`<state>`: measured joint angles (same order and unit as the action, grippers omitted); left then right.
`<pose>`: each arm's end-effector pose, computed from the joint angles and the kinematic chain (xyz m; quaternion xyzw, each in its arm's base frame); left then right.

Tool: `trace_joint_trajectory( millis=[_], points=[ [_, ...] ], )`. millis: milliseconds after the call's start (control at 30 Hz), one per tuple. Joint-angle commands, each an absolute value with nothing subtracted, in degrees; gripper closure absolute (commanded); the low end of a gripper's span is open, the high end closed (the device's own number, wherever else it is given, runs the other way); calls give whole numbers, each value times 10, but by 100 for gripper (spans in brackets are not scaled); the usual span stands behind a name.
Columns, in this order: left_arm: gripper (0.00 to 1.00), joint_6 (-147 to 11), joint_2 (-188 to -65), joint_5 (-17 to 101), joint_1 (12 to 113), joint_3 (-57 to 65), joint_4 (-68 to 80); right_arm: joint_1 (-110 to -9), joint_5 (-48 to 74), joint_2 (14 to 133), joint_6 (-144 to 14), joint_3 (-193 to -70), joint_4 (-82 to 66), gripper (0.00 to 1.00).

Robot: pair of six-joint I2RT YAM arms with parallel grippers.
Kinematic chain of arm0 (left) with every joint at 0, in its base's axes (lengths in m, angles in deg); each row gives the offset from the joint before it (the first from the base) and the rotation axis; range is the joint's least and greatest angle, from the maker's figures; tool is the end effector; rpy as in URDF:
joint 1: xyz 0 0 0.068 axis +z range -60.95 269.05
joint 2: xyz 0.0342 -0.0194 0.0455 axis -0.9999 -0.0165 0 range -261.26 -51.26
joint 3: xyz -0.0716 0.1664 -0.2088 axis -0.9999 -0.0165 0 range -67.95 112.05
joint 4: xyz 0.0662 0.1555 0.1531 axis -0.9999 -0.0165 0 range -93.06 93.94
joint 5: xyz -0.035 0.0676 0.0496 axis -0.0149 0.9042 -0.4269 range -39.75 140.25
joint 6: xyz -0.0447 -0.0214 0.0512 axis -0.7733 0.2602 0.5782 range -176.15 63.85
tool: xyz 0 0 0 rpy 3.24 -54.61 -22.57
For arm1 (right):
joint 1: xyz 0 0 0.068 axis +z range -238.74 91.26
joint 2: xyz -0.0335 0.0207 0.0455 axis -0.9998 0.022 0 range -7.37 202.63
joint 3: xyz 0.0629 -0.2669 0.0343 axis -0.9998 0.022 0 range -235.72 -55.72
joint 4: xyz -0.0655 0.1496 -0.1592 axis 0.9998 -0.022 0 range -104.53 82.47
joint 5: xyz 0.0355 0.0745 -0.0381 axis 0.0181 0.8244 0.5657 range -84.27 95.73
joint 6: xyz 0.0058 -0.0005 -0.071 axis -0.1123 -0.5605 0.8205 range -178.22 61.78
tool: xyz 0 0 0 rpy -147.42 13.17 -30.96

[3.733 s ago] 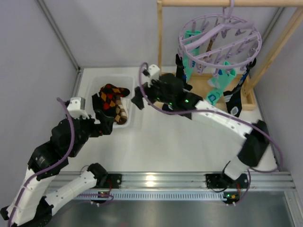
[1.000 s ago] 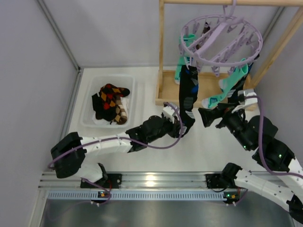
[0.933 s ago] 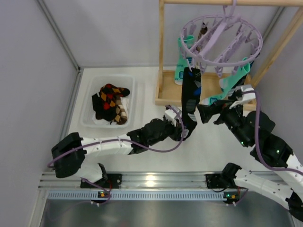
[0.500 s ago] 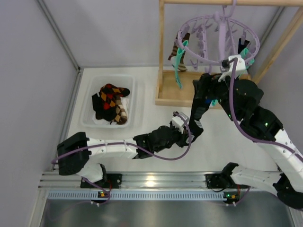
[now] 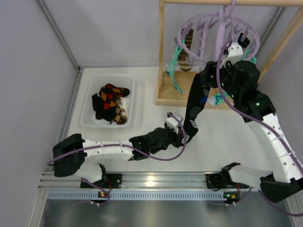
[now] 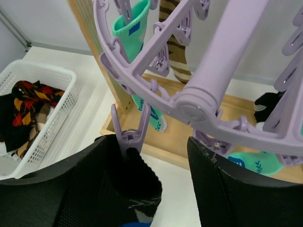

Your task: Remove the socks clipped to the hanger

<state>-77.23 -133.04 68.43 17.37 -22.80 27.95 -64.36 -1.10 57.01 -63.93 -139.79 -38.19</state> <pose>0.1152 -0.2902 0.2736 0.2402 0.7390 -0.3618 0.5151 0.1946 0.0807 0.4567 -0.0874 0.7660 0.1205 0.6254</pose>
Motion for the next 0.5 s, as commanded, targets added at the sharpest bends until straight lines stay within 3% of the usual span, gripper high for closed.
trace_joint_trajectory(
  millis=[0,467],
  points=[
    [100,-779,-1310,686,172,-237,307,-672,75,573,-641,-1401,-336,35],
    [100,-777,-1305,670,172,-234,307,-672,92,607,-677,-1379,-266,46]
  ],
)
